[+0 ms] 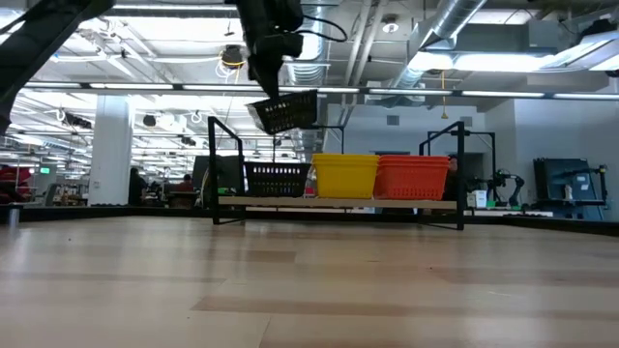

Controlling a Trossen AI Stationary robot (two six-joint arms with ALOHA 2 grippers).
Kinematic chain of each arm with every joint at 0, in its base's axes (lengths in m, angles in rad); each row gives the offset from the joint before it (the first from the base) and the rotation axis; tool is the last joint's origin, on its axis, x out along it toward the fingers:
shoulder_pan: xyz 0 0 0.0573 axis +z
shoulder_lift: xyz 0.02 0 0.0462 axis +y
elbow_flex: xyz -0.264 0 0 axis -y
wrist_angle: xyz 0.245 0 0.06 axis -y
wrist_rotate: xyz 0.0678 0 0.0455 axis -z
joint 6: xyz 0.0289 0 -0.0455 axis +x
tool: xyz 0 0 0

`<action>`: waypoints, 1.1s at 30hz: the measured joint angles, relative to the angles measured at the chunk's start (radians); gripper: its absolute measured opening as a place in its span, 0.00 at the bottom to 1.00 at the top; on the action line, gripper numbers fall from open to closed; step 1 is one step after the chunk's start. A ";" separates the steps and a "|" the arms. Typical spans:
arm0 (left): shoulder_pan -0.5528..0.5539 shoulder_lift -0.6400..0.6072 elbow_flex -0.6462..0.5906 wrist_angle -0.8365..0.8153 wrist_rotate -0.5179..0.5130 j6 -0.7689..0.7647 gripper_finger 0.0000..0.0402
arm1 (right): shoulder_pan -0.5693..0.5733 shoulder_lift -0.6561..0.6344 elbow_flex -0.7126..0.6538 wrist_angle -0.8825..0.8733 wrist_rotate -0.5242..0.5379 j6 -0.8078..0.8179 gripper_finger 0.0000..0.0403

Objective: Stack baskets on shelf by color
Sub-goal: Stack the left black bin on top of the other black bin on the shelf

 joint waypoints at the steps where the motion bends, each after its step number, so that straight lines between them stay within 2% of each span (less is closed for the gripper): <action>1: 0.000 0.007 0.001 0.024 -0.001 0.026 0.00 | -0.001 0.000 0.000 0.000 0.000 0.001 0.00; 6: 0.003 0.032 0.000 0.050 -0.017 0.153 0.00 | -0.001 0.000 0.000 0.002 0.001 0.007 0.00; 18: 0.025 0.070 0.001 0.084 0.061 0.301 0.00 | -0.035 0.000 0.000 0.023 0.033 0.035 0.00; 33: 0.043 0.177 -0.001 0.060 0.086 0.346 0.00 | -0.061 0.000 0.000 0.022 0.034 0.061 0.00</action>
